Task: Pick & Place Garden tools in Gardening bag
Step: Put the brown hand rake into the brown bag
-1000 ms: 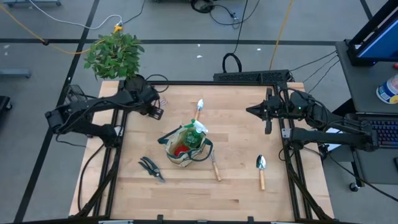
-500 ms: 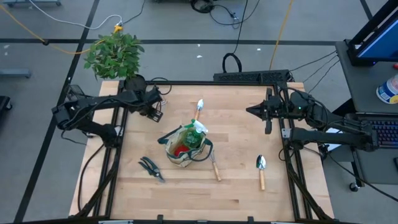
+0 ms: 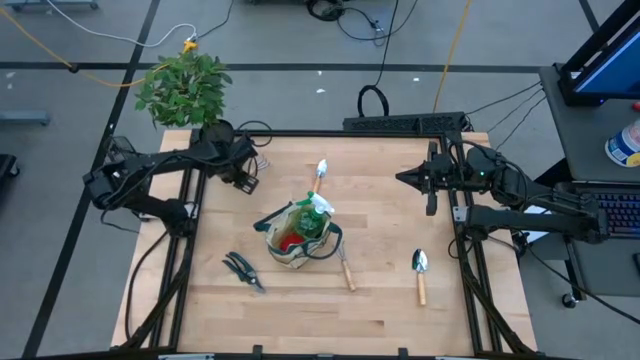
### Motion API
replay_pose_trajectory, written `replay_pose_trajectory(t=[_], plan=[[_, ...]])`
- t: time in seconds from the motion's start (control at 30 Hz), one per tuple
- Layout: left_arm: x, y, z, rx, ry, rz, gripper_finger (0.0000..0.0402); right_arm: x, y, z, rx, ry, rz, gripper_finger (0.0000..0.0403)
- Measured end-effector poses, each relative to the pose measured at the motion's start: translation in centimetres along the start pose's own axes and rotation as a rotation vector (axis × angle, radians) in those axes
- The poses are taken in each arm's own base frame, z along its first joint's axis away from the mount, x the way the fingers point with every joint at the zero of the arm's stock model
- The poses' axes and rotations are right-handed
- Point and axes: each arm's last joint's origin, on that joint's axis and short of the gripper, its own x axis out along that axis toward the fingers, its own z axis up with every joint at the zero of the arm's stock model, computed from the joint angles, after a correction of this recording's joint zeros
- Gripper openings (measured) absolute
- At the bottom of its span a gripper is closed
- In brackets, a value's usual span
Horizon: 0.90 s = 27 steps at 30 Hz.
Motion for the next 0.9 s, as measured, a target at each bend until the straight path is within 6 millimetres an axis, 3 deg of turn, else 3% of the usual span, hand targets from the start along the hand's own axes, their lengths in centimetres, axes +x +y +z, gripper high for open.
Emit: replay_pose_trajectory(t=[0.33, 0.9], plan=[[1.3, 0.2, 0.3, 0.016, 0.043, 0.061, 0.0229, 0.0, 0.0, 0.0, 0.000, 0.000, 0.000, 0.0000], [4.6, -0.5, 0.3, 0.069, 0.219, 0.048, 0.0229, 0.0, 0.0, 0.0, 0.000, 0.000, 0.000, 0.0000]])
